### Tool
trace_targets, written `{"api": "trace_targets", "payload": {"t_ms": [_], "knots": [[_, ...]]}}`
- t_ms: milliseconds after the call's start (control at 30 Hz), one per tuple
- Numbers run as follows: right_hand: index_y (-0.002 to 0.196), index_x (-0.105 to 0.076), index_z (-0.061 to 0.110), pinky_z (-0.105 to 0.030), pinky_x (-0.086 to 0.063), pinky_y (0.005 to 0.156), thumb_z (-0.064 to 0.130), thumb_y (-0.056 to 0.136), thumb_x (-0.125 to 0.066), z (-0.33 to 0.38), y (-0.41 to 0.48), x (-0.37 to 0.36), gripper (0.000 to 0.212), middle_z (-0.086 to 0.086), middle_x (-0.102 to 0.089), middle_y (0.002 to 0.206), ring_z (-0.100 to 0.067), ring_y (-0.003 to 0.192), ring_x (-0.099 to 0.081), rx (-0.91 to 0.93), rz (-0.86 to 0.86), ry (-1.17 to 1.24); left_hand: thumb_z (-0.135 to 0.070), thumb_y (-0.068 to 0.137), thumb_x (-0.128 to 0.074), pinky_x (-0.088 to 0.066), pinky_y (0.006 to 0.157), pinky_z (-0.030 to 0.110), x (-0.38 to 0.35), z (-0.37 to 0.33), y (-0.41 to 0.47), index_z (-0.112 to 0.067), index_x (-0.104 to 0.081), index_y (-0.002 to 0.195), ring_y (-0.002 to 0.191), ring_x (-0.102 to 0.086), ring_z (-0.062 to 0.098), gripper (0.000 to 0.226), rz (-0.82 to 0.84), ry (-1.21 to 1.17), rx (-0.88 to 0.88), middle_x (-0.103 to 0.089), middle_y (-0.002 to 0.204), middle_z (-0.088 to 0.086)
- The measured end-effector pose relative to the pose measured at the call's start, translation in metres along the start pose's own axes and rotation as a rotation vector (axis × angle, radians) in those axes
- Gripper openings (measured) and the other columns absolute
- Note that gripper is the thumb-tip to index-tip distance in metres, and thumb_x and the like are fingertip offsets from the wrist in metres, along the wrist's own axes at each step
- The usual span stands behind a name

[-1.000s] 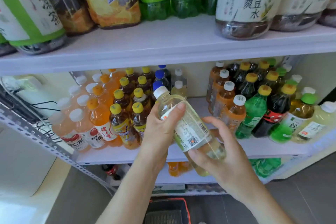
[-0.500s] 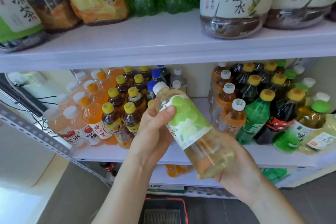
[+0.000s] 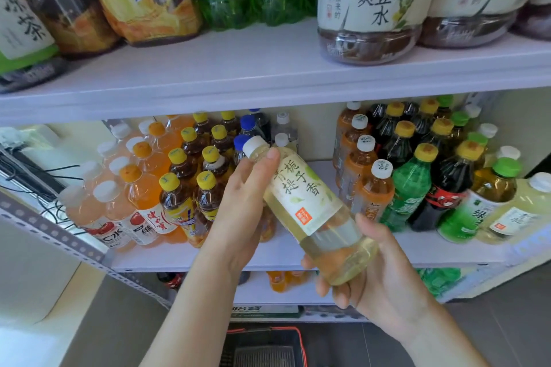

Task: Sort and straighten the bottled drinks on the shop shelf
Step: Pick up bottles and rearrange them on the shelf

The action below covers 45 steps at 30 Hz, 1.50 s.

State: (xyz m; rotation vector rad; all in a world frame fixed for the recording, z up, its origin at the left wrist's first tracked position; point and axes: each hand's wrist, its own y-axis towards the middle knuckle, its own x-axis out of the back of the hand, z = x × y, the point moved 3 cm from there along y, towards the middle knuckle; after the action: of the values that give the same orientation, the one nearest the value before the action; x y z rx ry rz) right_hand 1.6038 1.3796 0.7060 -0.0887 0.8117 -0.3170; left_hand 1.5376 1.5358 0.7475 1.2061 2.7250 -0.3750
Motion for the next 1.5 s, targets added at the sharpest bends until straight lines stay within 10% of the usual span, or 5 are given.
{"api": "trace_targets", "payload": {"t_ms": [367, 633, 1133, 1300, 1500], "knots": [[0.12, -0.059, 0.002, -0.025, -0.054, 0.057, 0.044, 0.084, -0.068, -0.001, 0.014, 0.007, 0.057, -0.018, -0.074, 0.085, -0.021, 0.063, -0.069, 0.014, -0.104, -0.157, -0.045, 0.08, -0.061, -0.054, 0.092, 0.048, 0.004, -0.001, 0.002, -0.019, -0.069, 0.107, 0.099, -0.071, 0.025, 0.039, -0.039, 0.069, -0.083, -0.074, 0.103, 0.008], [0.115, -0.064, 0.039, -0.031, -0.056, 0.072, 0.025, 0.059, -0.088, -0.004, -0.002, 0.018, 0.063, -0.01, -0.07, 0.114, -0.028, 0.098, -0.069, 0.125, -0.043, -0.219, -0.047, 0.085, -0.057, -0.051, 0.062, 0.012, 0.002, -0.015, 0.005, -0.029, -0.077, 0.087, 0.08, -0.071, 0.004, 0.027, -0.011, 0.228, -0.254, -0.076, 0.087, -0.006], [0.121, -0.062, 0.042, -0.041, -0.055, 0.092, 0.031, 0.072, -0.083, -0.012, 0.007, 0.034, 0.054, -0.001, -0.066, 0.127, -0.024, 0.116, -0.064, 0.214, -0.24, -0.288, -0.042, 0.081, -0.071, -0.047, 0.063, 0.047, 0.003, -0.03, 0.017, -0.011, -0.072, 0.088, 0.071, -0.057, 0.041, 0.032, 0.046, 0.49, -0.376, -0.063, 0.087, 0.032], [0.102, -0.052, 0.066, -0.033, -0.058, 0.082, 0.042, 0.078, -0.078, -0.01, 0.008, 0.044, 0.043, 0.019, -0.07, 0.097, -0.013, 0.088, -0.069, 0.159, -0.432, -0.817, -0.045, 0.082, -0.067, -0.043, 0.053, 0.038, -0.003, -0.028, 0.015, -0.022, -0.065, 0.085, 0.06, -0.054, 0.024, 0.023, 0.148, 0.869, -0.507, -0.061, 0.067, 0.006], [0.135, -0.049, 0.031, -0.029, -0.049, 0.078, 0.037, 0.09, -0.061, -0.001, 0.006, 0.055, 0.047, 0.006, -0.056, 0.113, -0.013, 0.092, -0.059, 0.192, -0.742, -1.489, -0.036, 0.087, -0.07, -0.048, 0.059, 0.034, -0.018, -0.015, 0.028, -0.024, -0.063, 0.093, 0.064, -0.056, 0.01, 0.015, 0.218, 1.209, -0.58, -0.062, 0.073, -0.006]]}}
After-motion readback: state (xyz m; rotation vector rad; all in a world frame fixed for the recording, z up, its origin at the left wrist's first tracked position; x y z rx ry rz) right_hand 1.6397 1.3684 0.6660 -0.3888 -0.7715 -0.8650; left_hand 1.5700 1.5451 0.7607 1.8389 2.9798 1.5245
